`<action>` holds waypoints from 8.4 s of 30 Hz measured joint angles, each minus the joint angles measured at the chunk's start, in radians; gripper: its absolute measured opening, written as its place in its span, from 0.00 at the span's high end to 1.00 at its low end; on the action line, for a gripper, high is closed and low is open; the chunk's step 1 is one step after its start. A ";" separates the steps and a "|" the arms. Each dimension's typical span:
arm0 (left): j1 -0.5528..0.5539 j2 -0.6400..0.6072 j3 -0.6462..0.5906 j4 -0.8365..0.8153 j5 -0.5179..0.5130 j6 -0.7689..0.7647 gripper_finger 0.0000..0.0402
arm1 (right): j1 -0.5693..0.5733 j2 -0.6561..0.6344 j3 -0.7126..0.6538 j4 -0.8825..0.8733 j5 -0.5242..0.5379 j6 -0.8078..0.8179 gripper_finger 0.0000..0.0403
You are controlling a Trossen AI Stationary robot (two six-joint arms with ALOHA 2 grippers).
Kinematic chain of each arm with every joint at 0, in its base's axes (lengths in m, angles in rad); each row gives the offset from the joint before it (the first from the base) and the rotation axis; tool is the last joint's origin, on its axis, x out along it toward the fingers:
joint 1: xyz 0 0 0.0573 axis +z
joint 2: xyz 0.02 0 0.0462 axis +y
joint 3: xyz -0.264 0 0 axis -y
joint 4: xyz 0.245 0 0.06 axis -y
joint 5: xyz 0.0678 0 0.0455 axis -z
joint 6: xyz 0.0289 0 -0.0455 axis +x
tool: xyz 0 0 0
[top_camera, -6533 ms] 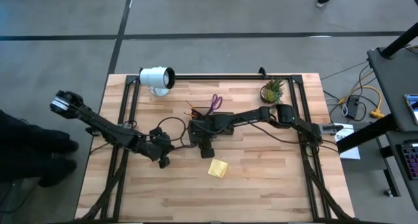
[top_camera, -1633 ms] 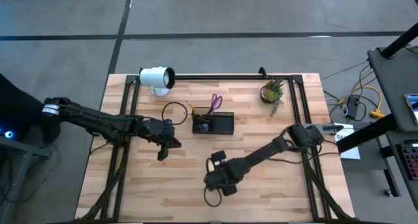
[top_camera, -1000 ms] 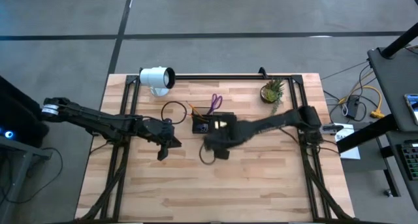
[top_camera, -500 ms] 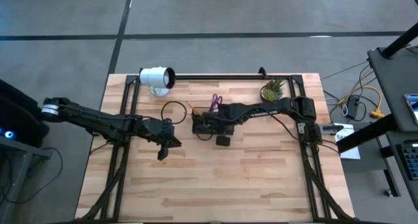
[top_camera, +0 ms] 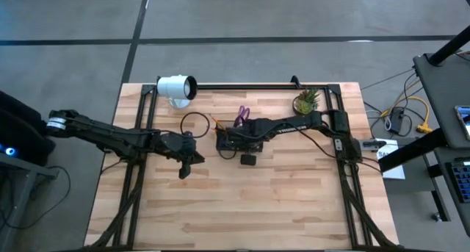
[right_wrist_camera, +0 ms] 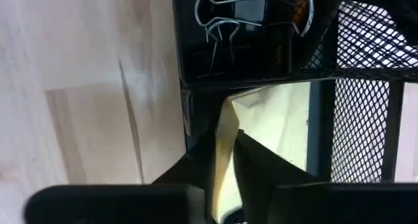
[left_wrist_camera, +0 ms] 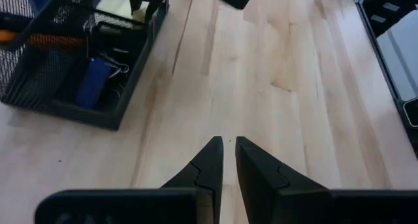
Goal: Pick and place office supplies into organizer
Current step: Put the yellow sticky notes into the black desk organizer, then return to Home Position
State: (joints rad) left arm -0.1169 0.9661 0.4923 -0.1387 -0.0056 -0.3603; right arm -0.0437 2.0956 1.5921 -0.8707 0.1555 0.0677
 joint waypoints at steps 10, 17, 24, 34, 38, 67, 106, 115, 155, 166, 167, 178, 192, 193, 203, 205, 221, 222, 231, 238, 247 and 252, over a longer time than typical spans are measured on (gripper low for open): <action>0.000 0.000 0.004 0.000 0.000 -0.027 0.93 | 0.029 -0.043 0.003 -0.043 0.053 -0.001 0.62; -0.001 0.000 0.004 -0.001 0.001 -0.068 0.93 | 0.132 -0.121 0.004 -0.060 0.048 0.023 0.55; -0.001 -0.057 0.030 -0.001 0.003 -0.105 0.93 | 0.241 -0.226 0.005 -0.059 0.133 0.285 0.57; -0.001 -0.236 0.096 0.000 0.194 -0.169 0.93 | 0.296 -0.405 0.069 -0.014 0.072 0.664 0.57; -0.001 -0.310 0.125 0.002 0.268 -0.179 0.93 | 0.285 -0.459 0.097 0.115 -0.018 0.551 0.57; 0.011 -0.842 -0.063 0.008 0.173 -0.077 0.93 | -0.058 -0.965 -0.761 0.779 -0.446 0.497 0.58; 0.015 -0.929 -0.484 0.460 0.235 0.085 0.93 | -0.298 -1.158 -1.417 1.685 -0.665 0.509 0.59; 0.026 -0.937 -0.485 0.464 0.234 0.077 0.93 | -0.317 -1.160 -1.485 1.797 -0.662 0.513 0.59; 0.026 -0.920 -0.484 0.468 0.233 0.052 0.93 | -0.550 -1.159 -1.583 1.784 -0.942 0.526 0.59; 0.026 -0.863 -0.485 0.464 0.229 0.052 0.93 | -0.550 -1.157 -1.583 1.774 -0.942 0.745 0.59; 0.026 -0.862 -0.485 0.478 0.229 0.052 0.93 | -0.550 -1.157 -1.583 1.764 -0.942 0.741 0.59; 0.026 -0.934 -0.486 0.637 0.229 0.053 0.93 | -0.549 -1.156 -1.583 1.715 -0.941 0.742 0.59; 0.042 -0.925 -0.487 0.261 0.229 0.053 0.93 | -0.548 -1.158 -1.583 1.428 -0.941 0.744 0.59; 0.045 -0.921 -0.487 0.223 0.229 0.053 0.93 | -0.548 -1.158 -1.583 1.428 -0.941 0.744 0.59; 0.056 -0.858 -0.487 0.192 0.224 0.053 0.93 | -0.548 -1.154 -1.583 1.427 -0.941 0.744 0.59; 0.056 -0.852 -0.487 0.192 0.224 0.053 0.93 | -0.548 -1.170 -1.583 1.404 -0.941 0.745 0.59; 0.056 -0.822 -0.488 0.192 0.224 0.053 0.93 | -0.389 -1.660 -1.583 1.367 -0.938 0.745 0.59; 0.056 -0.819 -0.488 0.192 0.224 0.053 0.93 | -0.350 -1.705 -1.582 1.378 -0.937 0.744 0.59; 0.056 -0.807 -0.488 0.192 0.224 0.053 0.93 | 0.012 -1.912 -1.583 1.381 -0.942 0.744 0.59; 0.056 -0.796 -0.488 0.191 0.224 0.053 0.93 | 0.274 -2.004 -1.583 1.375 -0.948 0.717 0.59; 0.056 -0.790 -0.488 0.192 0.224 0.053 0.93 | 0.340 -2.094 -1.583 1.140 -1.091 0.348 0.59; 0.056 -0.788 -0.488 0.197 0.225 0.053 0.93 | 0.332 -2.088 -1.582 0.933 -0.878 0.300 0.59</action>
State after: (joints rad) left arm -0.0607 0.1786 0.0048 0.0586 0.2193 -0.3075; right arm 0.2887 0.0075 0.0099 0.0626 -0.7229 0.3681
